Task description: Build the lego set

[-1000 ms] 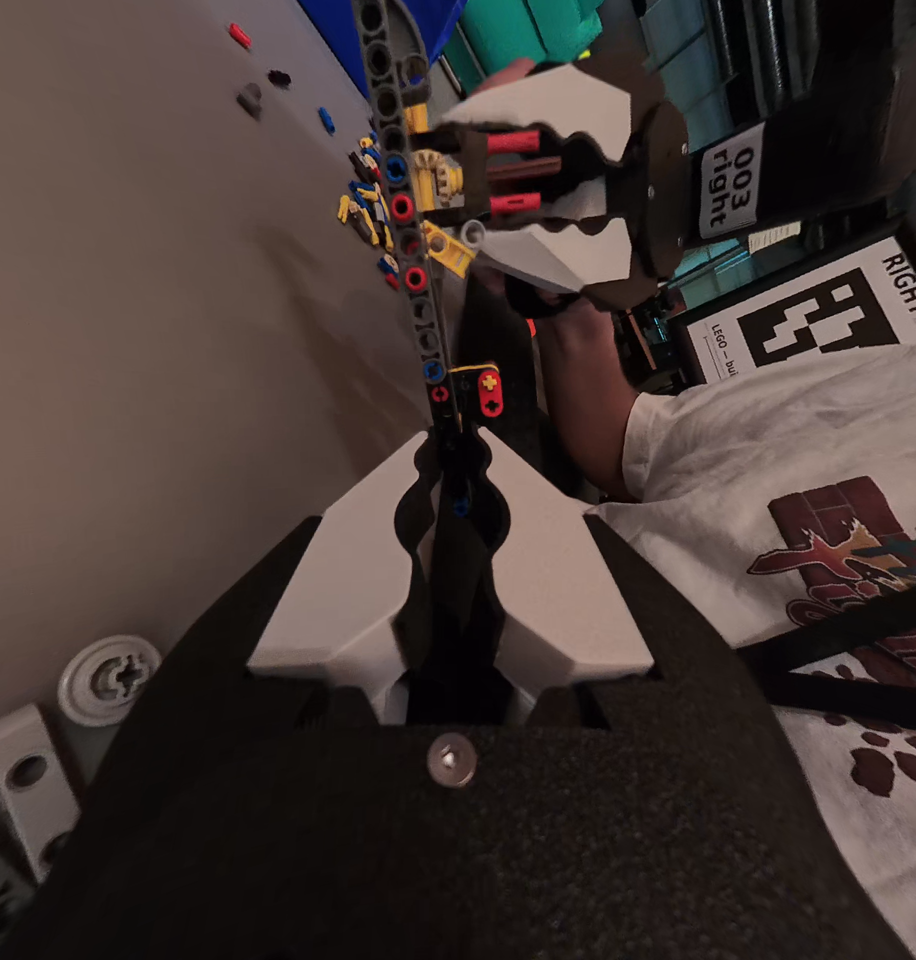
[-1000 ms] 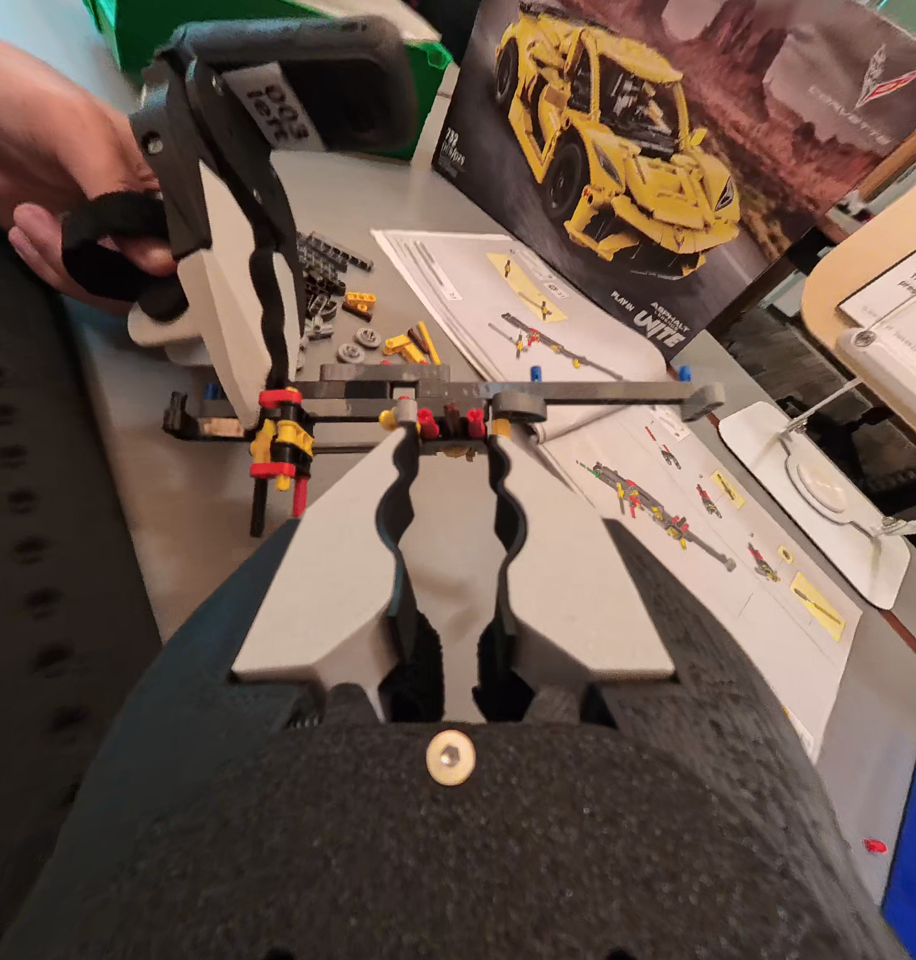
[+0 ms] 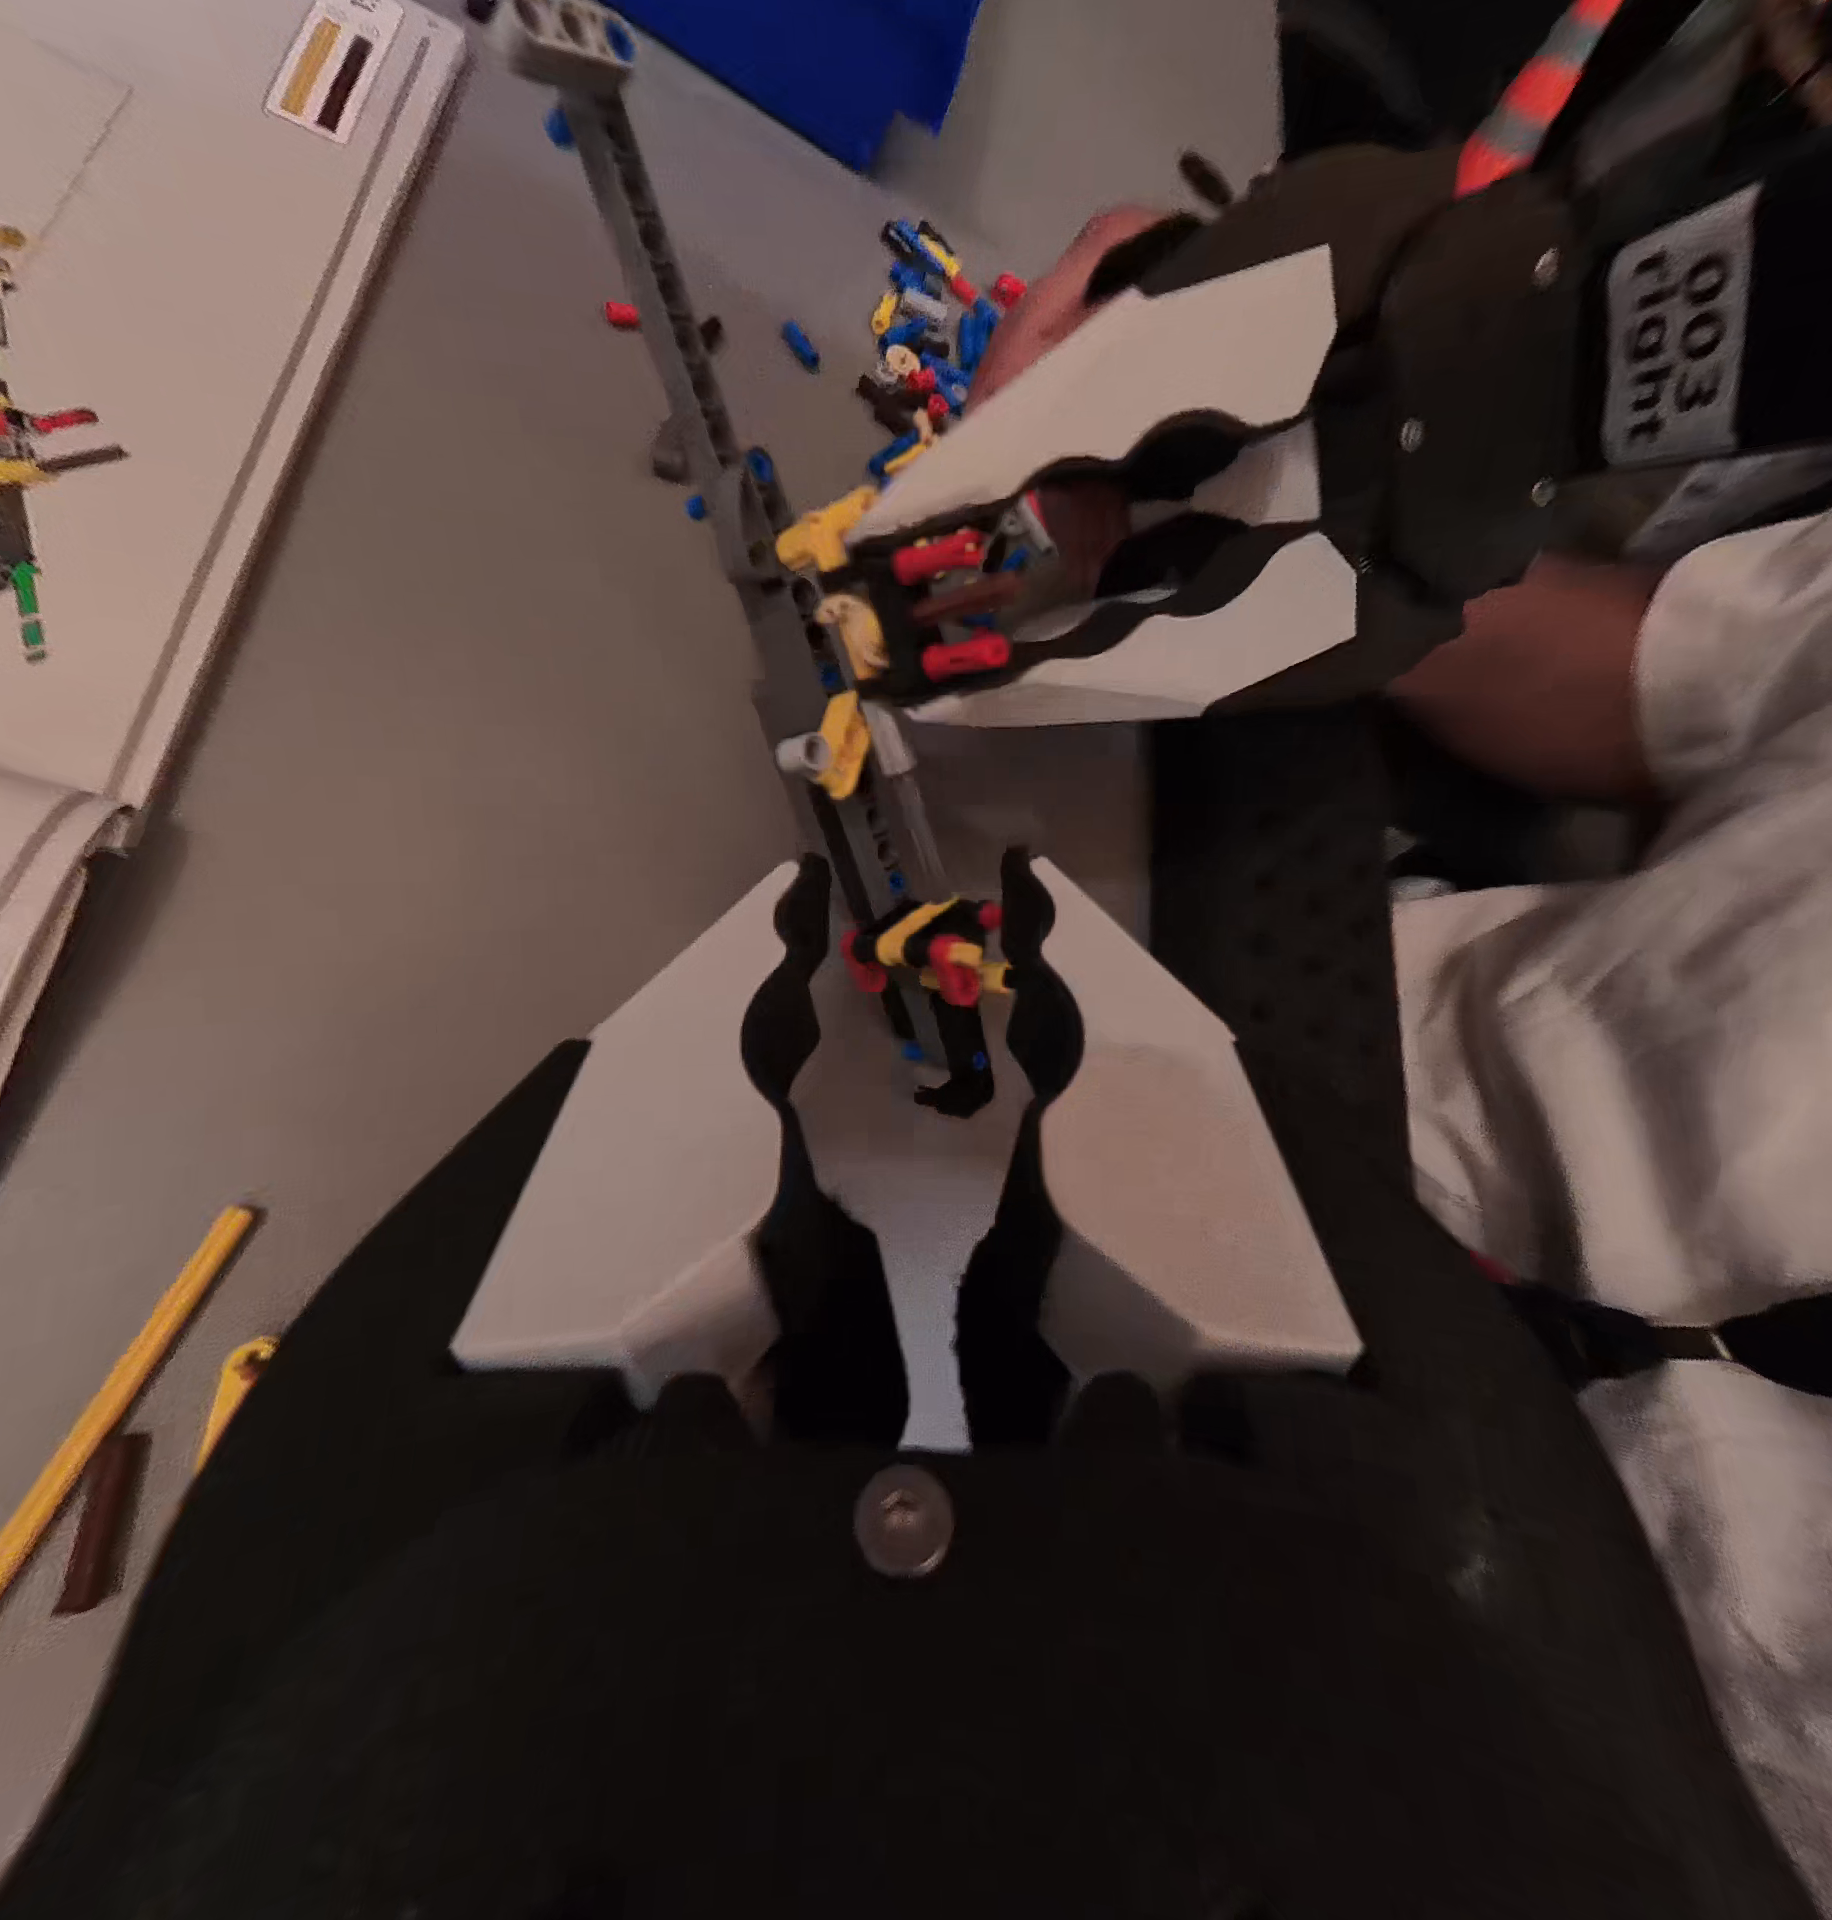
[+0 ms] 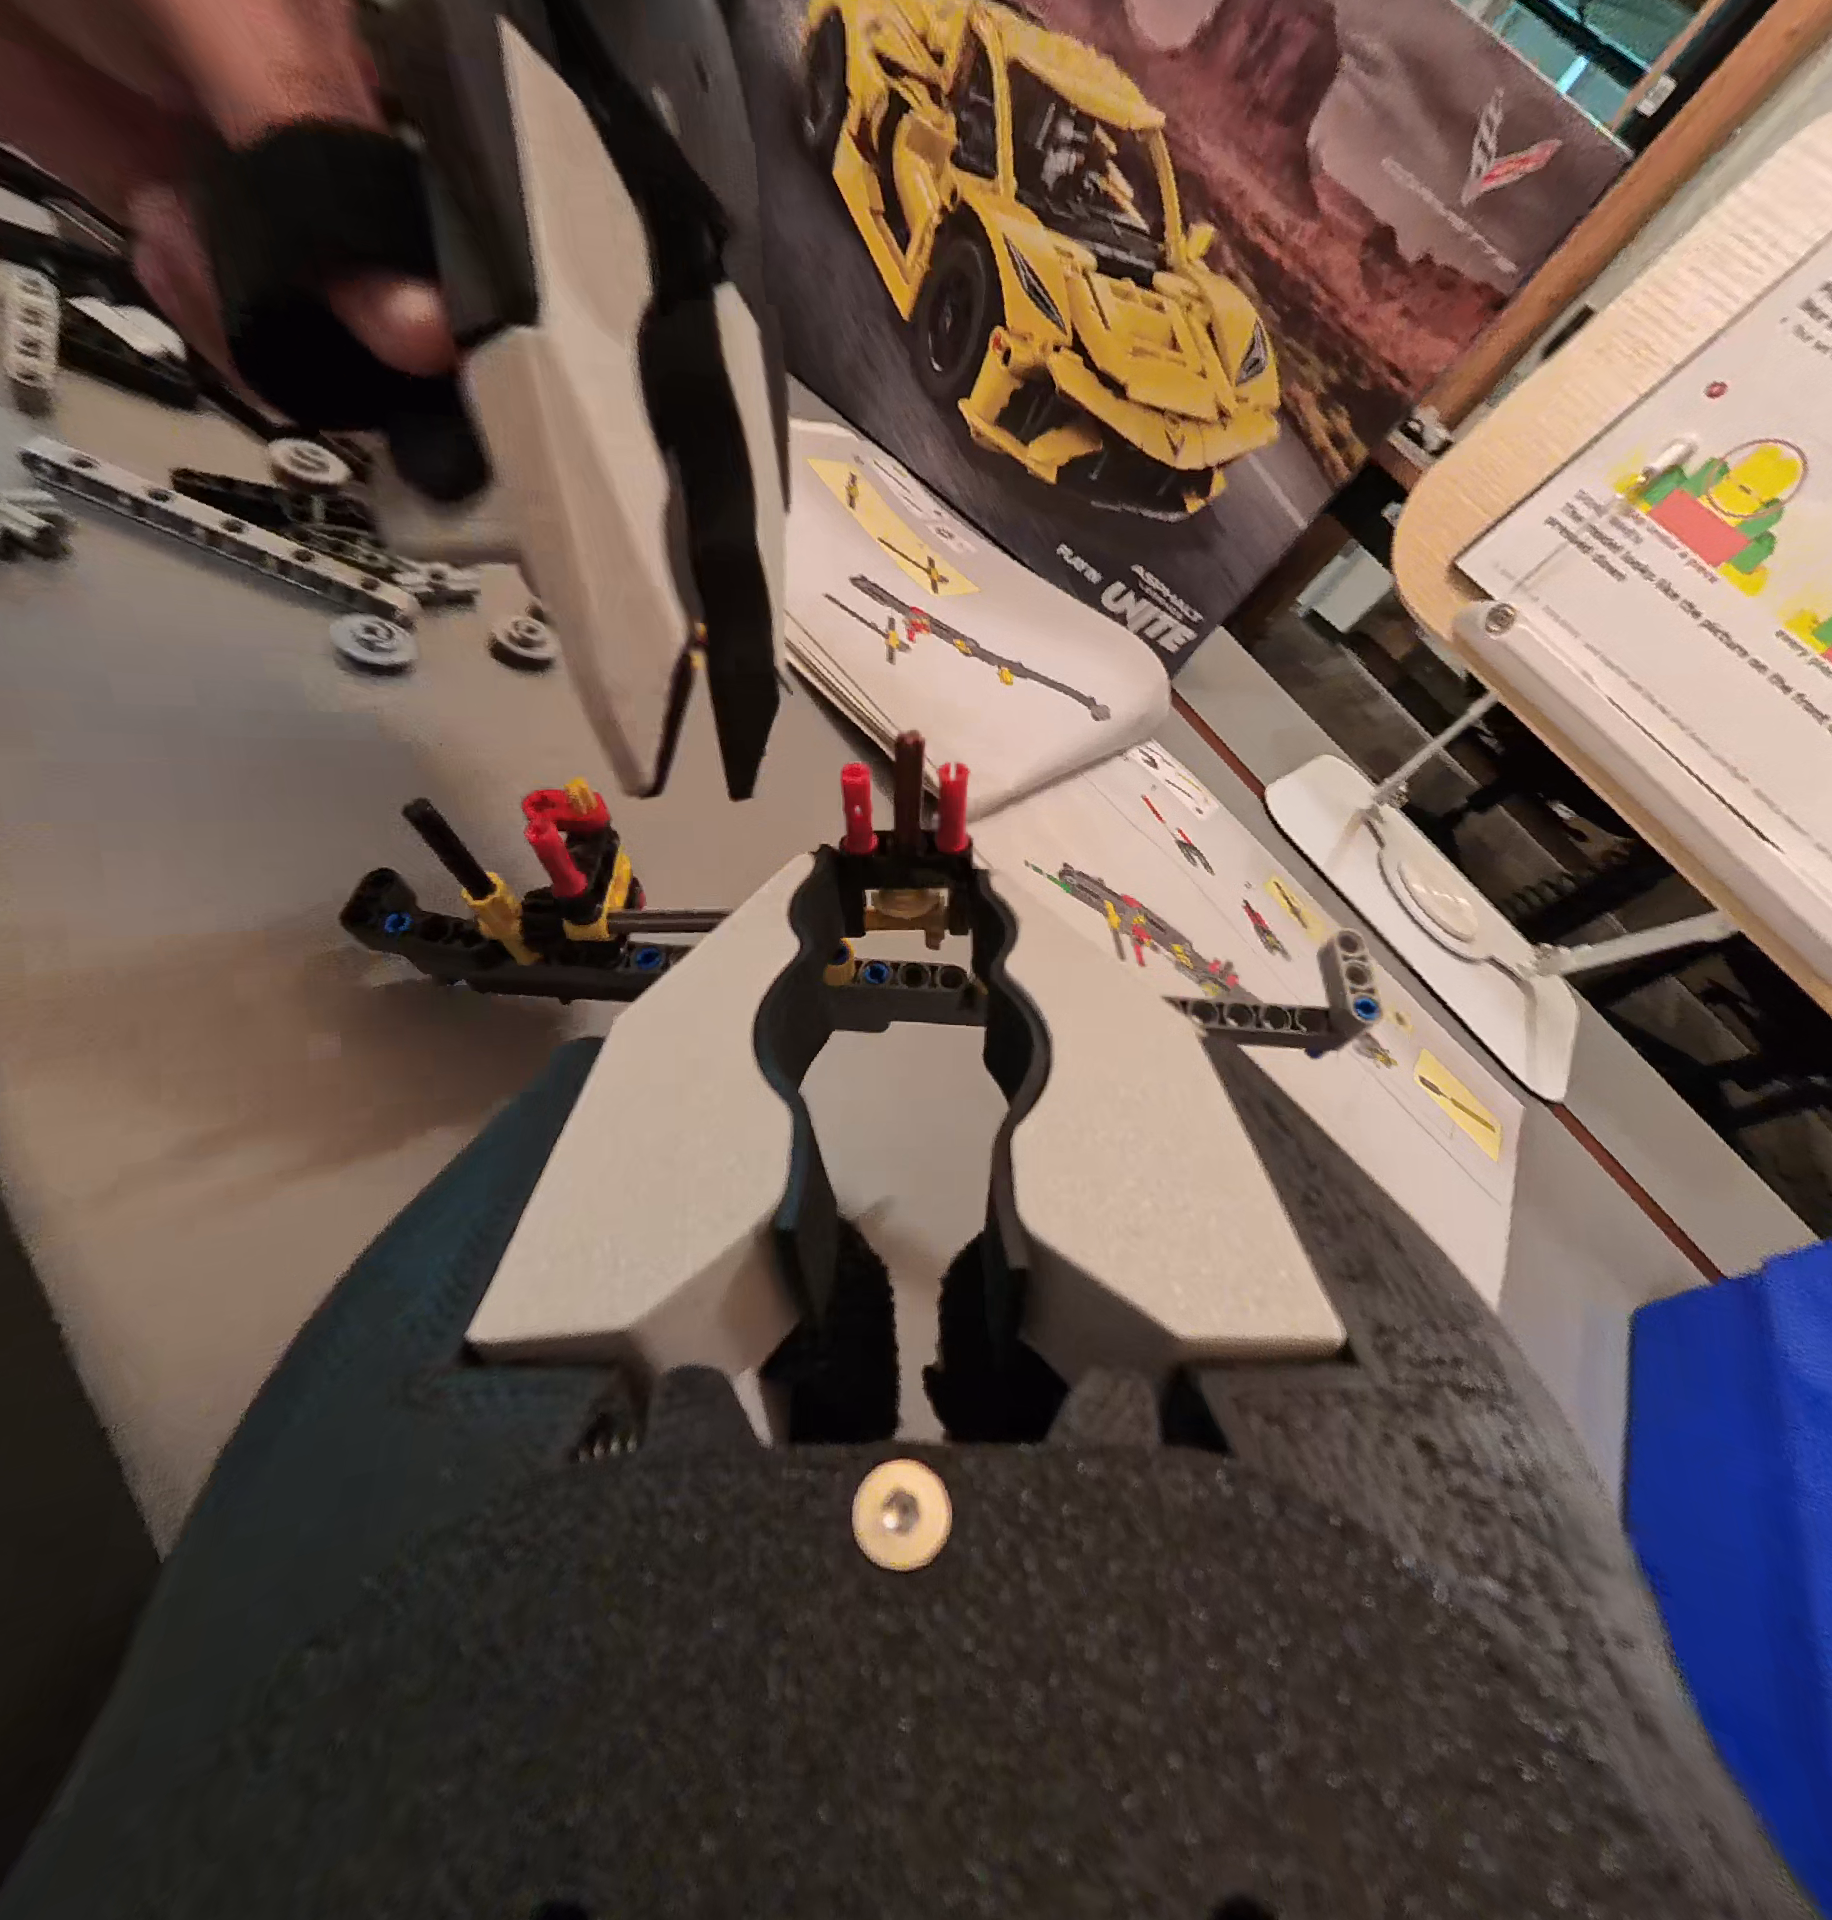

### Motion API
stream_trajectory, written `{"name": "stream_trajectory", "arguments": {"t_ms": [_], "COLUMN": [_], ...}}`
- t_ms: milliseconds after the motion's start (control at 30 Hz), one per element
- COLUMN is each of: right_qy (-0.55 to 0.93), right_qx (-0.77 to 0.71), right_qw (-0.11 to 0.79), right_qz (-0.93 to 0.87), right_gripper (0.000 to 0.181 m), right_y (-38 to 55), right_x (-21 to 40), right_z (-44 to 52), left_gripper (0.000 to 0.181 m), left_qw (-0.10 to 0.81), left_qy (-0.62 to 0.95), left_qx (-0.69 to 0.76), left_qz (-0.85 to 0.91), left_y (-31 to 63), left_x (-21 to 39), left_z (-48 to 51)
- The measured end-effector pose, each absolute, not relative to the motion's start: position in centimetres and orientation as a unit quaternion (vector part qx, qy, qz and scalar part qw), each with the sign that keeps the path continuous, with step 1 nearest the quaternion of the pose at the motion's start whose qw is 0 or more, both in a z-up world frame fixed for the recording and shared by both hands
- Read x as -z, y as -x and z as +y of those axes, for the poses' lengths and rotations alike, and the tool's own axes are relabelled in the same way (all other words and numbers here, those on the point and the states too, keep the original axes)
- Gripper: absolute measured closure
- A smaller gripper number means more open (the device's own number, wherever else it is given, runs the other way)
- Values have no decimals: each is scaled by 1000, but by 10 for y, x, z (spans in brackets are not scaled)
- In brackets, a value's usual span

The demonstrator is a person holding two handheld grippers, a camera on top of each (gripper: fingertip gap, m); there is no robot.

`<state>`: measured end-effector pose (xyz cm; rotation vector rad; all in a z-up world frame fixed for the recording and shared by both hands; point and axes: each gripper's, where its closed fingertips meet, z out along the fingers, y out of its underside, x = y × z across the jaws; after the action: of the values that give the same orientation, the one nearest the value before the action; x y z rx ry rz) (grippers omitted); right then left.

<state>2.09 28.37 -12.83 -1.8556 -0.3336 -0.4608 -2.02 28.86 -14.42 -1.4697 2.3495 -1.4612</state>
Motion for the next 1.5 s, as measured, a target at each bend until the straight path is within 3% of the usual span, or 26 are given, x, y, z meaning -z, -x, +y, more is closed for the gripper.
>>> {"name": "stream_trajectory", "arguments": {"t_ms": [200,333,500,733,867,1000,1167,1500], "right_qy": [809,820,842,840,844,853,870,883], "right_qx": [201,185,151,199,187,123,147,181], "right_qw": [544,539,518,505,503,505,468,426], "right_qz": [-95,-44,27,3,13,50,50,81], "right_gripper": [158,158,158,158,156,142,157,156], "right_y": [-29,-33,-39,-39,-38,-37,-41,-47], "right_x": [133,135,149,154,154,157,172,182], "right_z": [285,286,283,279,277,276,275,268], "left_gripper": [152,177,179,179,180,179,179,179], "left_qw": [52,104,209,285,285,272,301,305], "left_qy": [487,487,429,366,383,385,377,415], "left_qx": [396,365,282,230,229,225,206,195], "left_qz": [777,787,833,856,848,853,852,835], "left_y": [13,1,-5,-7,-8,-6,-8,-11], "left_x": [164,170,181,184,187,195,195,203], "left_z": [275,275,283,283,285,284,281,279]}}
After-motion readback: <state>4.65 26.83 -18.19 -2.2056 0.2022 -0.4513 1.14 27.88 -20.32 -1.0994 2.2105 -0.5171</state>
